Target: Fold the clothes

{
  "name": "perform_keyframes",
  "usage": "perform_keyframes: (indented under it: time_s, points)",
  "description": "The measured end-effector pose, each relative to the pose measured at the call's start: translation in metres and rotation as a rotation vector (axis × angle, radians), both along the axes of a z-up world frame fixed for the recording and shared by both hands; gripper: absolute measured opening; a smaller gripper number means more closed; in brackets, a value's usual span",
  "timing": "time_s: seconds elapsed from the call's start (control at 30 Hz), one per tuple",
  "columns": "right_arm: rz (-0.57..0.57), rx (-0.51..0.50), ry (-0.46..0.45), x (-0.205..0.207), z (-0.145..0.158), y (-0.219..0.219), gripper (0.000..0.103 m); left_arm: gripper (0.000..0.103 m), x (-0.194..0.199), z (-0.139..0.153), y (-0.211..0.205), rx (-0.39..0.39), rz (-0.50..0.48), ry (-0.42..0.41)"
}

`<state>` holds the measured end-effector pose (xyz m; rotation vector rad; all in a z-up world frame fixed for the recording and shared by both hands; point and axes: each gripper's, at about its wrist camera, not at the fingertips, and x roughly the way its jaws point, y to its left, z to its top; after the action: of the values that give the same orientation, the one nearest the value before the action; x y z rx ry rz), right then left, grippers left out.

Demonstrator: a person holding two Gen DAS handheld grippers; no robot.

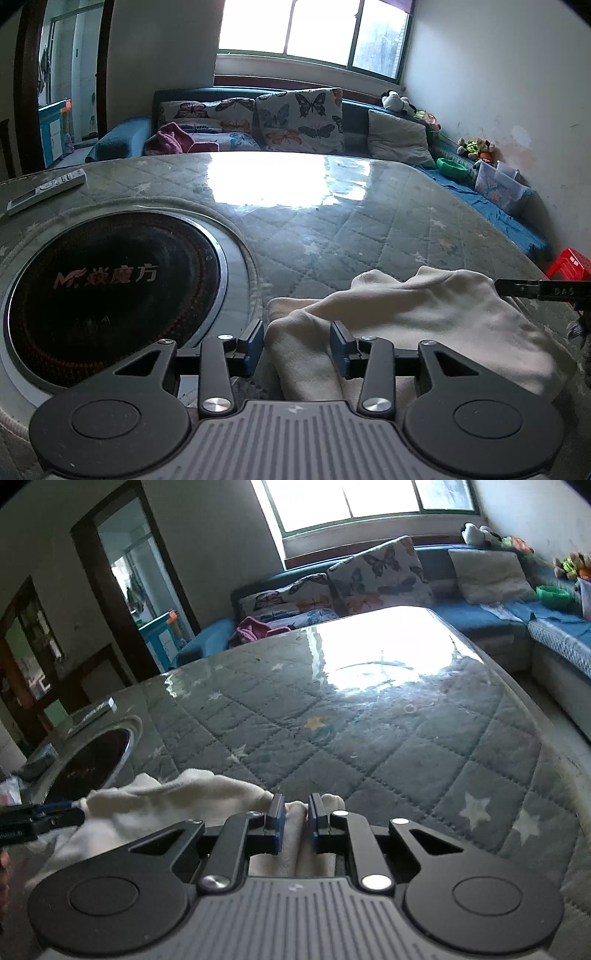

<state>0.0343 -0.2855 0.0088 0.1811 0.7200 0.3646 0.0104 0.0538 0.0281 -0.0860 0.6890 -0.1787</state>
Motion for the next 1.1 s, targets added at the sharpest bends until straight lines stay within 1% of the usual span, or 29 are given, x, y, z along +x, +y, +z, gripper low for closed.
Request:
perform_keyframes:
  time_s: [0.03,0.07,0.13,0.27,0.43,0.5,0.53,0.6,0.63,0.67,0.73,0.83,0.87,0.97,1.1]
  points:
    - [0.001,-0.011,-0.006,-0.001,0.000,0.002,0.012,0.043,0.000,0.000,0.000,0.000,-0.001,0.001]
    - [0.003,-0.023,-0.015,-0.002,0.001,0.004,0.006,0.043,0.000,0.000,0.000,0.002,0.001,0.002]
    - [-0.002,-0.060,-0.050,-0.008,0.004,0.008,0.004,0.043,0.000,-0.001,0.000,0.004,0.003,0.003]
    - [-0.010,-0.142,-0.083,-0.015,0.007,0.016,0.004,0.043,0.002,-0.003,0.001,0.011,0.013,0.012]
    - [-0.007,-0.177,-0.097,-0.014,0.006,0.024,0.005,0.043,0.002,-0.001,0.001,0.016,0.019,0.009]
    - [0.008,-0.180,-0.112,-0.016,0.012,0.028,0.009,0.044,-0.001,0.003,0.002,0.009,0.023,0.002]
    - [0.020,-0.179,-0.123,-0.019,0.016,0.031,0.010,0.046,-0.003,0.006,0.003,0.002,0.025,-0.003]
    - [0.063,-0.172,-0.146,-0.027,0.024,0.038,0.010,0.049,-0.007,0.010,0.004,-0.015,0.028,-0.010]
    - [0.088,-0.170,-0.155,-0.032,0.027,0.042,0.013,0.049,-0.009,0.012,0.005,-0.025,0.028,-0.012]
    - [0.114,-0.170,-0.163,-0.037,0.029,0.046,0.020,0.050,-0.013,0.014,0.005,-0.036,0.022,-0.010]
    - [0.166,-0.170,-0.173,-0.047,0.032,0.057,0.029,0.053,-0.019,0.017,0.004,-0.048,0.012,-0.005]
    - [0.241,-0.171,-0.177,-0.063,0.032,0.075,0.034,0.057,-0.030,0.017,0.001,-0.045,-0.002,-0.005]
    - [0.262,-0.170,-0.178,-0.067,0.032,0.080,0.038,0.058,-0.033,0.017,0.000,-0.045,-0.010,-0.003]
    - [0.329,-0.185,-0.181,-0.077,0.028,0.098,0.045,0.059,-0.039,0.010,-0.004,-0.020,-0.020,0.009]
    - [0.369,-0.229,-0.169,-0.084,0.016,0.119,0.047,0.059,-0.044,0.000,-0.004,0.012,-0.015,0.035]
